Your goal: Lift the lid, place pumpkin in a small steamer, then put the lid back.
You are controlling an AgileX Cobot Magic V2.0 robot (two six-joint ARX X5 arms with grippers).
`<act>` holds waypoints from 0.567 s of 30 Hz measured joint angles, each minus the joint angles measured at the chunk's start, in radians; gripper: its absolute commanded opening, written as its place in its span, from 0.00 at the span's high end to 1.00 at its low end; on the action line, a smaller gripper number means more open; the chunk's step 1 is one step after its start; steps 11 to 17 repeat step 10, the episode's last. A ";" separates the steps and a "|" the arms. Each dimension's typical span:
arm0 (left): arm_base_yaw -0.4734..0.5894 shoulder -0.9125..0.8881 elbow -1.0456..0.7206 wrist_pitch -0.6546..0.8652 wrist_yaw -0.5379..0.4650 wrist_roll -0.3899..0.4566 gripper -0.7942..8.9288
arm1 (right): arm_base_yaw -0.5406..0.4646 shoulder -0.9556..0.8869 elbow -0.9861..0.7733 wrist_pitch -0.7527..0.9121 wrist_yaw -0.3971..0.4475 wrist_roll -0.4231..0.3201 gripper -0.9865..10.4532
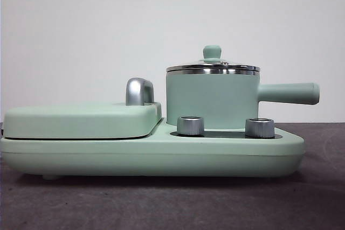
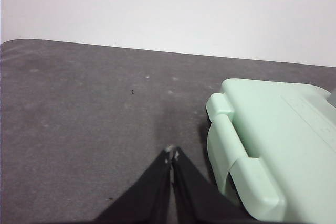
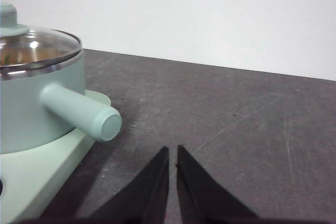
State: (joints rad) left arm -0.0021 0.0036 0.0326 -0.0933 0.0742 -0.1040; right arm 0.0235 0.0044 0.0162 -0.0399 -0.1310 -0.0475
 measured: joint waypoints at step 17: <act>0.000 0.000 0.000 0.000 0.000 0.000 0.91 | 0.000 0.000 0.000 0.000 0.000 0.000 0.89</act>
